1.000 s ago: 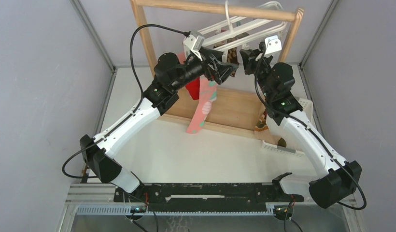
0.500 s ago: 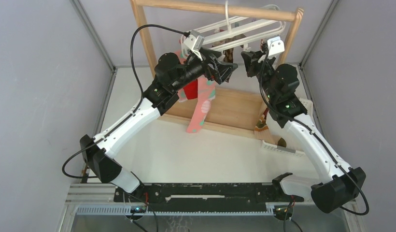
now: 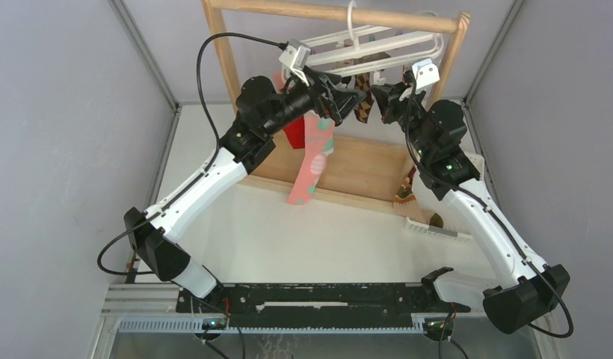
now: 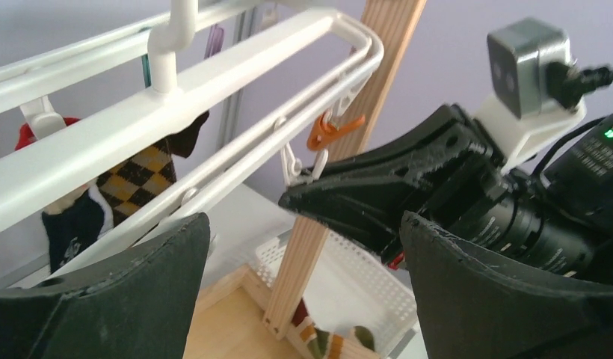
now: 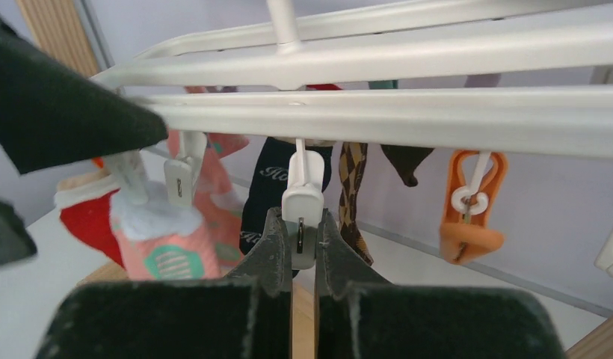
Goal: Clip the socks to the hanger
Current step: Open the clamp at the hanger.
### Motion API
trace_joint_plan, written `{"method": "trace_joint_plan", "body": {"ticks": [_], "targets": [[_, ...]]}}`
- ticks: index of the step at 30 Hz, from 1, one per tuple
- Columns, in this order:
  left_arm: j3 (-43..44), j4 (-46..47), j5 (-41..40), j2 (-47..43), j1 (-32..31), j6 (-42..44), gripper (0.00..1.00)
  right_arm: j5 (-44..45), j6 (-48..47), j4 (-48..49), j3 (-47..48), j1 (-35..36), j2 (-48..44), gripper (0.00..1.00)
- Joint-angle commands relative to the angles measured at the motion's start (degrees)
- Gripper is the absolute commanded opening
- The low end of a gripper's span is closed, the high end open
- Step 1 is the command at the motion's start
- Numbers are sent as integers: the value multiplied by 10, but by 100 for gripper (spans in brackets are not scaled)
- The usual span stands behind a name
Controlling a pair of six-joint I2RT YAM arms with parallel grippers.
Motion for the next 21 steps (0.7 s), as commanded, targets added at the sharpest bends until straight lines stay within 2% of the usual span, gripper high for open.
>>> {"method": "trace_joint_plan", "body": {"ticks": [1,5,12,17,21], "targets": [[65,37,44,16,26,-62,99,-65,-4,-29,40,-12,-25,0],[84,45,58,35,31,-82,99,-137,-1,-91,80,-39,-18,0],[118,54,88,72,38,-123,99,-252,25,-137,135,-85,7,0],[126,45,80,77,37,-141,99,-271,20,-158,158,-86,30,0],[108,0,41,51,36,-136,97,-276,22,-154,157,-86,38,0]]}}
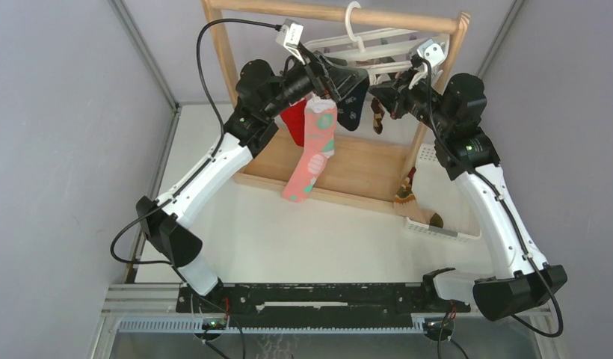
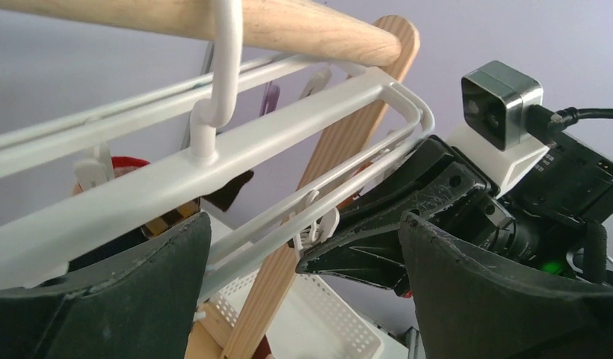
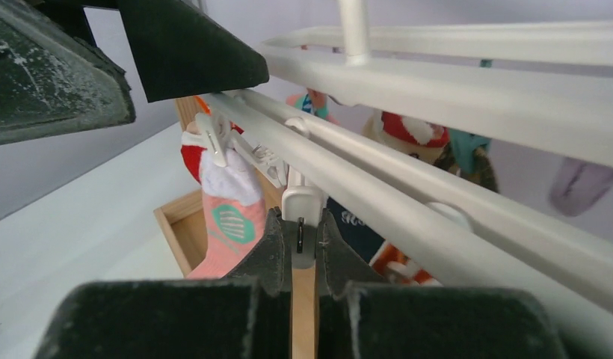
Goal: Clip the socks to the hanger
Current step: Open the clamp at the hanger.
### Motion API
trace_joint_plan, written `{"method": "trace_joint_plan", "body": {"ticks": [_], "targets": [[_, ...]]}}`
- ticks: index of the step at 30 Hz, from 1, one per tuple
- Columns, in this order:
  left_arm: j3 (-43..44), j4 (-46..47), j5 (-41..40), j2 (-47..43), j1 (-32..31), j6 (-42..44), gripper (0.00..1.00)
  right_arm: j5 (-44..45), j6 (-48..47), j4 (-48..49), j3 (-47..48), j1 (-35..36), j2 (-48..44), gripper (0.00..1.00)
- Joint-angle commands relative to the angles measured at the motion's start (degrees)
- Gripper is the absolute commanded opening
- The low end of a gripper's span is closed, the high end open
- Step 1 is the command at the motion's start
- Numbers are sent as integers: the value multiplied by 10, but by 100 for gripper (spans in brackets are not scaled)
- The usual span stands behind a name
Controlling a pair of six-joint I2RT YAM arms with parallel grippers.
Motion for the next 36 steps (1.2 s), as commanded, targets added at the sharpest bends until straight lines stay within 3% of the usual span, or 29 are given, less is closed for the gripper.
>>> {"method": "trace_joint_plan", "body": {"ticks": [1,5,9,22,36], "targets": [[-9,-37,-44,-37,-2,-10,96,-24,7,10,25,1,3,0],[-78,-46,-106,-105,-3,2,92,-17,3,10,19,1,1,0],[-99,-53,-115,-124,-15,5,89,-27,5,11,18,1,1,0],[-20,-96,-128,-56,-45,3,87,-39,16,21,10,2,-2,0],[129,-158,-114,41,-46,9,81,-45,11,20,-7,7,-8,0]]}}
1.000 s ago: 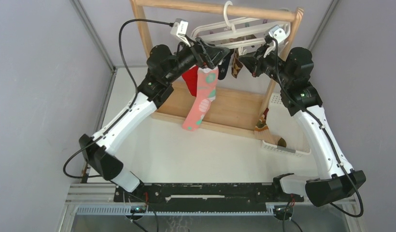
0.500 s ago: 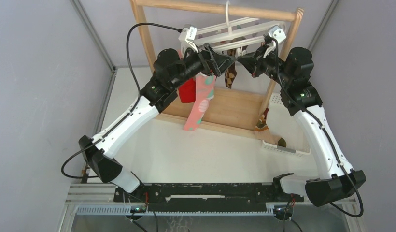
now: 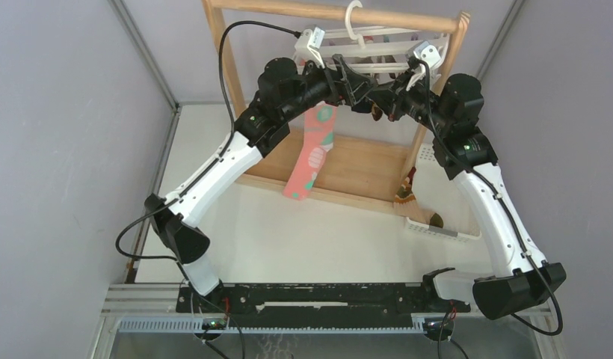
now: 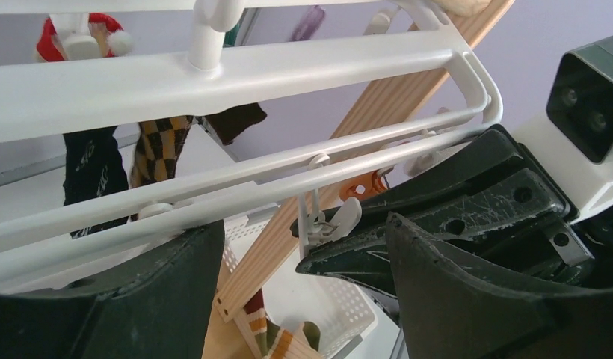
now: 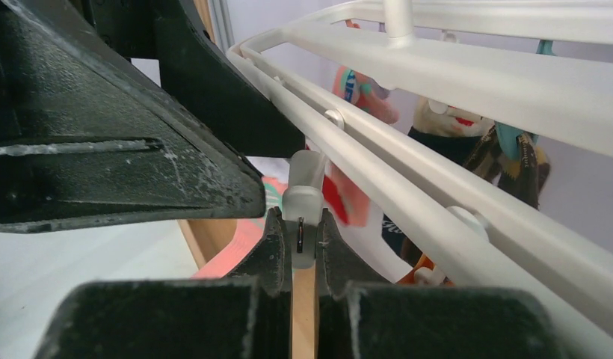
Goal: Clip the socks to the hanger
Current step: Open the clamp at the hanger.
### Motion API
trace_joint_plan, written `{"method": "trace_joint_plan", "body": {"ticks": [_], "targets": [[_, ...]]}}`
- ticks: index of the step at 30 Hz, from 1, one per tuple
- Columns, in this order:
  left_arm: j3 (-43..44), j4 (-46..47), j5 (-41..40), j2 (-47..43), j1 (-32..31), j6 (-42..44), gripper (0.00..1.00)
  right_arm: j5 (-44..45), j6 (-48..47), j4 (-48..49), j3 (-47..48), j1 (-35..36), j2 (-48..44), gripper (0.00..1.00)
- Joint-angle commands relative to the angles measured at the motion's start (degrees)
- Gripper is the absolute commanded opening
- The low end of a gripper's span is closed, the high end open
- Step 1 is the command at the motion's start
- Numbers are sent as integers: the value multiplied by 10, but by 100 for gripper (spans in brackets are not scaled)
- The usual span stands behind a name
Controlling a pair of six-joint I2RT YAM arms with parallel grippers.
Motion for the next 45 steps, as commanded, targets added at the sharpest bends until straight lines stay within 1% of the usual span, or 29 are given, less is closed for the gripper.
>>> {"method": "trace_joint_plan", "body": {"ticks": [1,5,10,18,25,27,29,31,33,35,38,45], "targets": [[65,14,1,20,0,8,81,-12,3,21,-2,3,-17,0],[76,16,10,34,1,-2,77,-14,5,23,-2,1,-18,0],[76,22,12,30,0,-1,74,-18,6,23,-2,-1,-17,0],[103,17,26,49,1,-5,66,-22,11,23,-2,1,-22,0],[115,16,14,62,0,-12,65,-23,6,14,-4,11,-24,0],[119,16,13,66,1,-11,63,-24,4,12,-5,13,-23,0],[122,16,13,69,0,-11,57,-24,4,12,-5,15,-22,0],[125,15,12,72,1,-11,42,-24,4,12,-7,16,-22,0],[128,15,11,74,1,-11,32,-25,3,12,-10,17,-24,0],[130,13,12,77,2,-10,23,-25,3,13,-14,17,-25,0],[129,13,14,79,3,-12,1,-23,2,12,-20,18,-28,0],[112,22,17,73,4,-14,0,-16,-6,4,-26,18,-32,0]]}}
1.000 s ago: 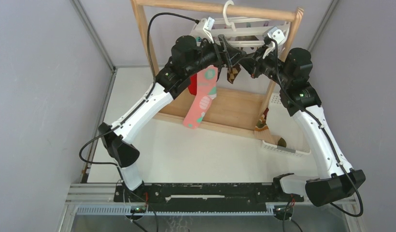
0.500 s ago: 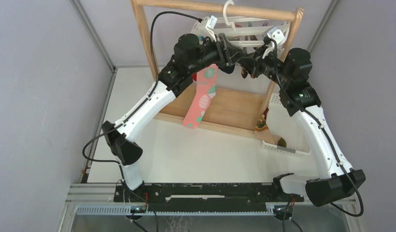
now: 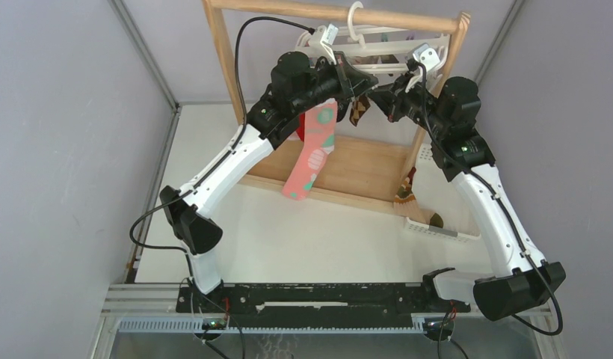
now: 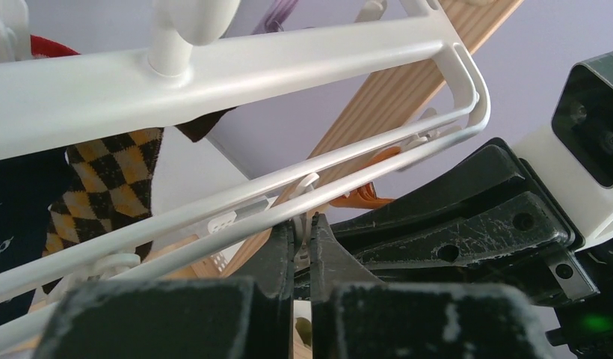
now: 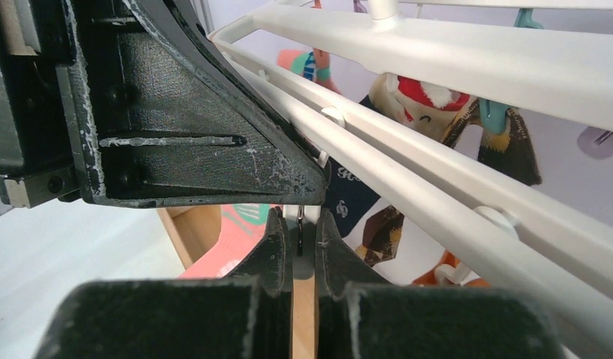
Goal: Clip the socks to the hanger
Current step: Open the clamp at the hanger.
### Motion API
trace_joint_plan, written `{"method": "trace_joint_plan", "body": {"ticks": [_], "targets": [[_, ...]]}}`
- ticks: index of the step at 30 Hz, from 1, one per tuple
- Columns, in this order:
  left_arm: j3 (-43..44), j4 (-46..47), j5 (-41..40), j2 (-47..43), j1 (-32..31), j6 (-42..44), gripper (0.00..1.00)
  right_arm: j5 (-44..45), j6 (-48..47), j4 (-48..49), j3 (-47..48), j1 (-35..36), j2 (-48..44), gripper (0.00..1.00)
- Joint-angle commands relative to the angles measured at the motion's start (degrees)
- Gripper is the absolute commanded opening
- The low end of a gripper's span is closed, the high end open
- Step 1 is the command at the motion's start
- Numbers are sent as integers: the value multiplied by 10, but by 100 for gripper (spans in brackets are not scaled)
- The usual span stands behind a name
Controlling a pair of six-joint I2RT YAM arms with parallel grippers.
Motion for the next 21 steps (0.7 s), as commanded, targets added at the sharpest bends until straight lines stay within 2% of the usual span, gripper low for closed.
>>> {"method": "trace_joint_plan", "body": {"ticks": [1,6,7,9,10,12,14,17,21], "targets": [[22,59,-16,1,7,-6,0,-43,-4,-9,-6,14,-29,0],[18,62,-14,-1,8,-7,0,-30,-8,-14,-7,14,-30,0],[18,63,-15,-2,9,-8,0,-26,-7,-11,-9,14,-31,6],[13,64,-12,-4,8,-8,0,-4,-2,2,-22,13,-38,37],[10,66,-10,-5,9,-8,0,7,2,12,-28,11,-43,47],[2,70,-10,-9,8,-9,0,20,13,25,-40,2,-57,59],[-10,75,-10,-14,9,-9,0,24,24,30,-52,-13,-70,65],[-23,77,-7,-21,11,-9,0,46,27,20,-78,-27,-96,68],[-55,85,-2,-37,16,-8,0,137,47,3,-160,-28,-168,70]]}}
